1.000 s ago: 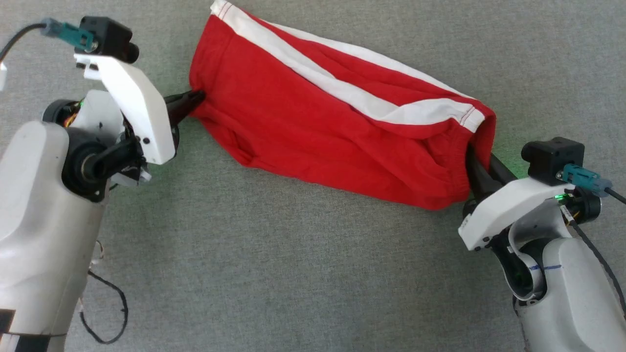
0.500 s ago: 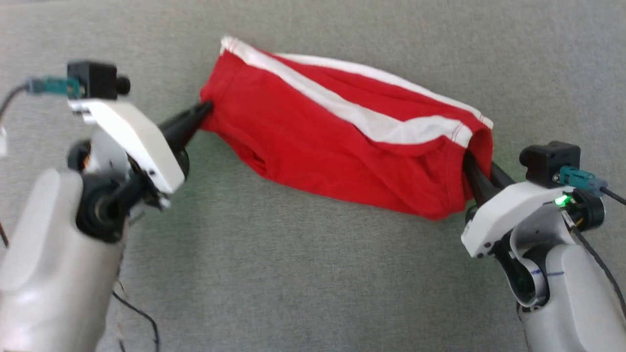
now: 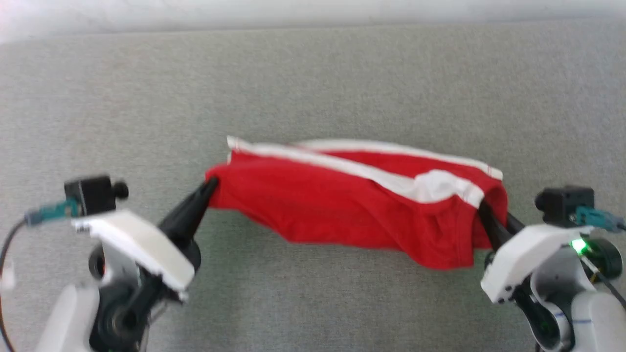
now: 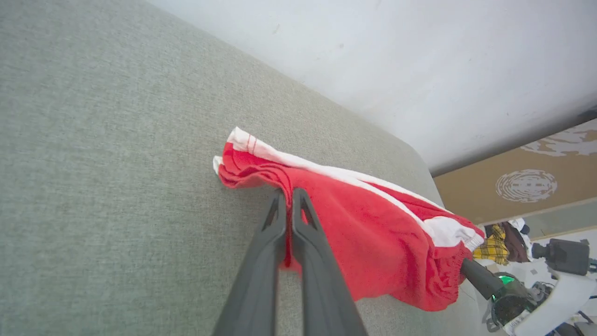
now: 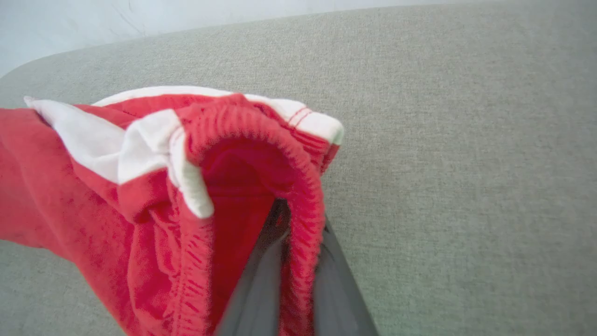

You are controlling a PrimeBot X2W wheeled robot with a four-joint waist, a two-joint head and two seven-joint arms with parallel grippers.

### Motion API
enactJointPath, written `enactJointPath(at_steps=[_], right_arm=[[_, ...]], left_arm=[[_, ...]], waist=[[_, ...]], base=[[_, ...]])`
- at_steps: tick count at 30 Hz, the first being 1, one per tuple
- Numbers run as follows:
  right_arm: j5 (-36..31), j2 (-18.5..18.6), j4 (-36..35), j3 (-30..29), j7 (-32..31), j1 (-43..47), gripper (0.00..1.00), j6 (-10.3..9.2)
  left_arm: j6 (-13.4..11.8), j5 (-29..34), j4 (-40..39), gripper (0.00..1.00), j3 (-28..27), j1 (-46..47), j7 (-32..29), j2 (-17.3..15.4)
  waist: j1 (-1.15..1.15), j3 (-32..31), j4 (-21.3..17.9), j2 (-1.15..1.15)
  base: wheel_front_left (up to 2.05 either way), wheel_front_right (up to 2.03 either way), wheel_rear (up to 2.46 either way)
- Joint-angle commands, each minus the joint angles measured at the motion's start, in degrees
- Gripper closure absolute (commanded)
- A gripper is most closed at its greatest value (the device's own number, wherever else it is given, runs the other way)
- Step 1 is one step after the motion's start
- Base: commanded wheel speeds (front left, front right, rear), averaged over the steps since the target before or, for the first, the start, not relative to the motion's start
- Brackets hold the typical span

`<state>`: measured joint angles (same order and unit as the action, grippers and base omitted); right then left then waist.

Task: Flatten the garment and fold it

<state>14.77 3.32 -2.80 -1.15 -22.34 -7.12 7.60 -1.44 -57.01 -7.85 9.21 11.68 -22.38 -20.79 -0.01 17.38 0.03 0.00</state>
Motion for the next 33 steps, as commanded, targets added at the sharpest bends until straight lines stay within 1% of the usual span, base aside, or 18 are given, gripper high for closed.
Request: enactJointPath(at_steps=[1,6,9,11,17,25,26,27,28,33], right_arm=[[0.7,0.1,-1.0,-0.7,-0.6,1.6,1.00,-0.11],[2.0,0.0,-3.9,-1.5,-2.8,5.3,1.00,-0.11],[2.9,-0.2,-5.0,-1.7,-4.6,7.2,1.00,-0.11],[3.2,-0.2,-5.3,-1.9,-5.9,8.3,1.00,-0.11],[3.9,-0.4,-5.9,-3.1,-8.5,10.2,1.00,-0.11],[3.1,-0.4,-4.1,-4.1,-6.9,10.3,1.00,-0.11],[3.3,-0.4,-3.7,-4.0,-6.6,10.2,1.00,-0.11],[3.5,-0.4,-3.2,-3.8,-6.3,10.0,1.00,-0.11],[3.6,-0.4,-2.7,-3.6,-6.0,9.9,1.00,-0.11],[4.0,-0.4,-1.1,-3.0,-5.0,9.1,1.00,-0.11]], left_arm=[[-0.7,-0.4,-2.4,1.00,-0.7,-2.7,1.0,0.5],[-2.3,-0.1,-9.3,1.00,-0.8,-10.7,2.4,1.0],[-3.3,0.1,-11.2,1.00,-0.3,-15.0,2.5,1.2],[-3.5,-0.3,-11.5,1.00,0.4,-17.5,2.4,1.7],[-3.1,0.6,-8.9,1.00,2.0,-20.2,3.4,2.4],[-1.9,2.9,-1.6,1.00,3.0,-17.0,6.4,3.7],[-1.8,3.1,-0.6,0.61,3.2,-16.5,6.8,4.0],[-1.5,3.2,0.4,0.11,3.3,-16.1,7.1,4.2],[-1.4,3.3,1.4,0.00,3.3,-15.7,7.6,4.5],[-0.4,4.0,5.4,0.00,3.6,-14.2,9.3,5.0]], waist=[[0.01,-1.9,1.5,0.00],[0.01,-3.4,2.3,0.00],[0.01,-3.8,2.5,0.00],[0.01,-3.8,2.7,0.00],[0.01,-3.4,3.5,0.00],[0.01,-4.2,4.1,0.00],[0.01,-4.3,4.0,0.00],[0.01,-4.4,4.0,0.00],[0.01,-4.5,3.9,0.00],[0.01,-4.6,3.6,0.00]], base=[[0.00,0.00,0.00],[0.00,0.00,0.00],[0.00,0.00,0.00],[0.00,0.00,0.00],[0.00,0.00,0.00],[0.00,0.00,0.00],[0.00,0.00,0.00],[0.00,0.00,0.00],[0.00,0.00,0.00],[0.00,0.00,0.00]])
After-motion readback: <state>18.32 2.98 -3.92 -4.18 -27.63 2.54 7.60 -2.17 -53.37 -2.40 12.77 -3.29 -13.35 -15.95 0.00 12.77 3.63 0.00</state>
